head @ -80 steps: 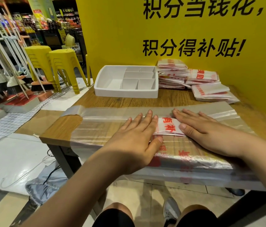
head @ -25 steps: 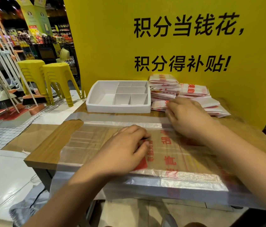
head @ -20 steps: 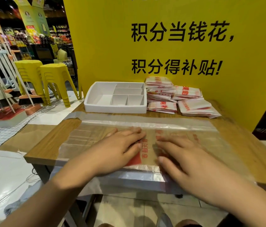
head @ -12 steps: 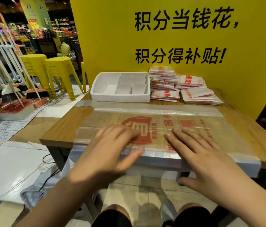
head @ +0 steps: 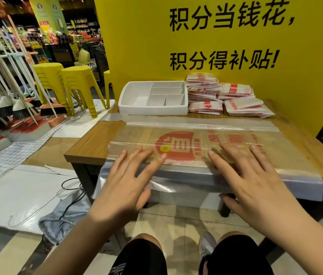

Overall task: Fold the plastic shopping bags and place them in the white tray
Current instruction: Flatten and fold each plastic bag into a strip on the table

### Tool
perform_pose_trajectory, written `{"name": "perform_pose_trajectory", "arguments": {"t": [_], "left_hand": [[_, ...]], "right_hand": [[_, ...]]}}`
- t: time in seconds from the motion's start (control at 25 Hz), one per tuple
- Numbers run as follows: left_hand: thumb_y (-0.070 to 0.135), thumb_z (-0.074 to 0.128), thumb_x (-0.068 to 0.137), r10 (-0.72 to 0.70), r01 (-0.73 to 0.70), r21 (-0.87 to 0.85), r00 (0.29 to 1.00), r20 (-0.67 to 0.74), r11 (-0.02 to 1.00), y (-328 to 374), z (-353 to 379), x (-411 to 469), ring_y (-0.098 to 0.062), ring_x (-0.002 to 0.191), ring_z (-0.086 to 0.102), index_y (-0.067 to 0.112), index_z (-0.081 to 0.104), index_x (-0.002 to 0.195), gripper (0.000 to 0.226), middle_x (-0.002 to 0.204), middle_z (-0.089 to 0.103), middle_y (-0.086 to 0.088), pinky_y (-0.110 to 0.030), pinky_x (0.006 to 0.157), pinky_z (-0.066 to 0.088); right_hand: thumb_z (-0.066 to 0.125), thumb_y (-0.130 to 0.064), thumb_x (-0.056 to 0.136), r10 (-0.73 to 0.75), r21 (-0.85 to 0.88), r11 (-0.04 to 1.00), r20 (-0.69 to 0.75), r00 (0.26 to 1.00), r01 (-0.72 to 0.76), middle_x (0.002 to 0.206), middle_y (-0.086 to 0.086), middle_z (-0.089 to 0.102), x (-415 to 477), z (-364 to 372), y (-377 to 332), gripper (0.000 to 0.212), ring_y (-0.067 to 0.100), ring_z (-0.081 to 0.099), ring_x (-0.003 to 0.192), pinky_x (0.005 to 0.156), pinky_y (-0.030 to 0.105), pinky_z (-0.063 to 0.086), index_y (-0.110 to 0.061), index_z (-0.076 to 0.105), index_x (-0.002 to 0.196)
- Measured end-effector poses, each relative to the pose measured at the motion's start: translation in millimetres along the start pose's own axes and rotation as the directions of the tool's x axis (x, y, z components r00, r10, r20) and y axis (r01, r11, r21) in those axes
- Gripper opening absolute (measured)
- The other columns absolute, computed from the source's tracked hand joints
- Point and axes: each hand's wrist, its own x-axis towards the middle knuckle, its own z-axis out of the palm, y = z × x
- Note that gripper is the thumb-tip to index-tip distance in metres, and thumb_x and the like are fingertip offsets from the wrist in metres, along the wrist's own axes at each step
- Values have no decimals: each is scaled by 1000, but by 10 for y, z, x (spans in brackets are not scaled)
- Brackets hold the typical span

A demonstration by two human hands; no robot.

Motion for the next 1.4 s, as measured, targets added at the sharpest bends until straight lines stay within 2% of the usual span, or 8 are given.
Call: {"name": "perform_pose_trajectory", "arguments": {"t": [0.16,0.28,0.4,0.6,0.92,1.12,1.24,1.4], "left_hand": [[28,48,95,141,-140,21,989,-33,990,-2,-183,40,-22,134,47,30,41,150,56,146,52,-3,-40,122,17],[39,50,98,206,-204,41,977,-47,978,-65,-254,32,-19,123,56,26,60,137,42,136,60,1,-42,116,29],[47,75,80,182,-189,102,980,79,977,-46,-106,-8,-25,138,40,27,38,152,83,152,42,-6,-47,119,18],[2,85,62,37,-43,141,998,47,989,78,127,35,-29,148,23,31,16,159,123,160,27,-13,-52,121,9],[17,61,82,112,-113,-14,992,-63,993,-23,-170,5,-24,131,47,22,59,135,53,142,55,-5,-42,114,26],[33,41,88,82,-78,-47,993,89,996,-152,-508,35,-15,105,59,34,59,117,34,112,64,12,-32,86,43],[40,38,95,-16,42,-140,983,182,989,-292,-644,133,-6,98,61,39,62,111,29,104,64,22,-32,80,51],[34,52,93,-1,32,-184,986,169,982,-402,-853,286,4,89,58,34,67,105,19,98,68,21,-13,70,42]], "right_hand": [[88,-26,60,-33,0,999,-22,999,33,149,19,43,-79,17,-111,111,38,44,135,114,55,25,-15,32,155],[63,-26,88,-55,8,998,-93,994,56,149,16,46,-72,22,-161,70,35,49,132,111,52,31,-12,38,152],[51,-41,90,-91,12,996,-49,995,92,153,13,42,-72,32,-145,75,33,44,138,112,48,29,-16,27,157],[90,-40,57,-47,-12,999,31,998,47,149,17,45,16,109,-139,123,38,47,133,108,52,28,-14,24,157],[85,-19,65,42,27,999,-41,998,-41,138,19,53,-47,-57,-214,95,39,52,124,108,56,38,-13,42,149],[70,-15,77,-35,55,998,-111,993,42,106,8,63,-75,-314,38,46,33,62,89,67,44,53,-16,68,123],[66,-24,81,-41,99,994,45,998,36,105,-8,67,-34,-491,318,45,25,69,84,57,40,56,-35,63,124],[22,-59,87,9,187,981,226,974,-52,111,-24,66,54,-790,548,35,7,65,83,62,31,57,-59,37,119]]}}
